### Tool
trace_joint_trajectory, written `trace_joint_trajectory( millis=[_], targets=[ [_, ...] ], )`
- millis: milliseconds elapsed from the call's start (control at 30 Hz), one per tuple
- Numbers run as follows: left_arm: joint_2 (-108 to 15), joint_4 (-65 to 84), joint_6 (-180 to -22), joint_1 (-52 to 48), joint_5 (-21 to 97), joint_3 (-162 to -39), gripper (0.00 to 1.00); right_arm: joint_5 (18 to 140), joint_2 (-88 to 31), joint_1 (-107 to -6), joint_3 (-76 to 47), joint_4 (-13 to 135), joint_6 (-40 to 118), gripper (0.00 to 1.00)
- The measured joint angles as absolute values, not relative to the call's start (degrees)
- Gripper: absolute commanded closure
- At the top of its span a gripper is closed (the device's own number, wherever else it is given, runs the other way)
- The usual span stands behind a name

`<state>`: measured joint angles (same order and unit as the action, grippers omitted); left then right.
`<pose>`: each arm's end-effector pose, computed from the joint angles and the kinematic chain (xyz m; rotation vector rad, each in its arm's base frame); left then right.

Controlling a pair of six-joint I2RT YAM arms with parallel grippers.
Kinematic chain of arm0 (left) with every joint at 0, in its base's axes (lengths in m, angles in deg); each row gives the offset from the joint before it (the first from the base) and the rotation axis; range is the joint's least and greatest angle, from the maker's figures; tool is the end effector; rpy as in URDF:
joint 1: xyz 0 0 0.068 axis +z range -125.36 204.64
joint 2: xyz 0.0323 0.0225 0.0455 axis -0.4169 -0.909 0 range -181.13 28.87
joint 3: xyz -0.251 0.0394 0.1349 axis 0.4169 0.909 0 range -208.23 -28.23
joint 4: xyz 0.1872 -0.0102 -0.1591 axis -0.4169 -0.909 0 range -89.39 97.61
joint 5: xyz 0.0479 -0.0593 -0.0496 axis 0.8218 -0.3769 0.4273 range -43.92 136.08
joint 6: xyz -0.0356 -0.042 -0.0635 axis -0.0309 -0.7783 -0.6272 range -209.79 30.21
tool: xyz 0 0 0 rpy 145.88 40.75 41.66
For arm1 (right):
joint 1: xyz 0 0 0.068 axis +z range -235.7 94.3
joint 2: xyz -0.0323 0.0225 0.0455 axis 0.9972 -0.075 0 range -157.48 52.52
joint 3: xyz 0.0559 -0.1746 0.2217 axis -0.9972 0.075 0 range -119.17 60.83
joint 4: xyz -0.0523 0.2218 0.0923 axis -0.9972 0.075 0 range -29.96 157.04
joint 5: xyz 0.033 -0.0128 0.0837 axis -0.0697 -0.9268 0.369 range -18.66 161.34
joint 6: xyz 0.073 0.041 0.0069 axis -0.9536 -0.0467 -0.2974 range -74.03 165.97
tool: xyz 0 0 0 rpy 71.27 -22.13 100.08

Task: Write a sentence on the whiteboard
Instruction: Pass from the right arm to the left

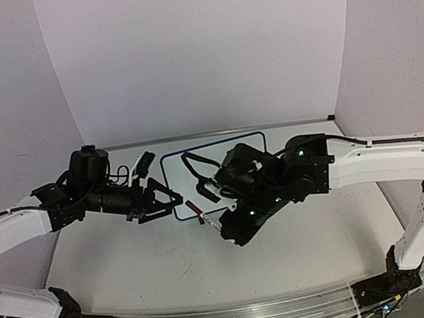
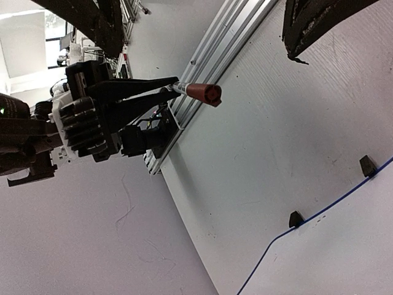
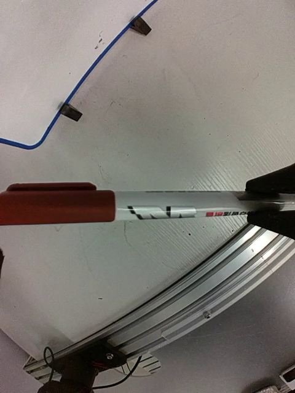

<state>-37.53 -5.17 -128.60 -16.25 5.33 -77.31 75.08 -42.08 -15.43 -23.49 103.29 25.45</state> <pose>0.1623 -0.2041 0.2937 0.5369 2.3035 -1.5133 0.1189 0.3455 0.2915 -1.1435 2.3987 0.6843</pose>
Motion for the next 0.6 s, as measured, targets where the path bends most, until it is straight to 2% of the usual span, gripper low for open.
trace_joint_trajectory(
  millis=[100, 233, 500, 600],
  targets=[
    [-38.9, -3.5, -129.8, -17.9, 5.0, -77.2, 0.47, 75.2, -42.4, -14.9, -24.4, 103.5, 25.9, 1.00],
    [-40.2, -1.4, -130.9, -18.9, 4.5, -77.2, 0.60, 75.3, -42.4, -14.4, -25.5, 103.4, 26.2, 1.00],
    [-41.7, 0.2, -132.4, -19.0, 4.4, -77.2, 0.63, 75.5, -42.4, -13.7, -25.8, 103.5, 26.4, 1.00],
    [-41.7, 1.0, -133.4, -19.1, 4.4, -77.2, 0.74, 75.6, -42.4, -13.4, -25.8, 103.5, 26.4, 1.00]
  ],
)
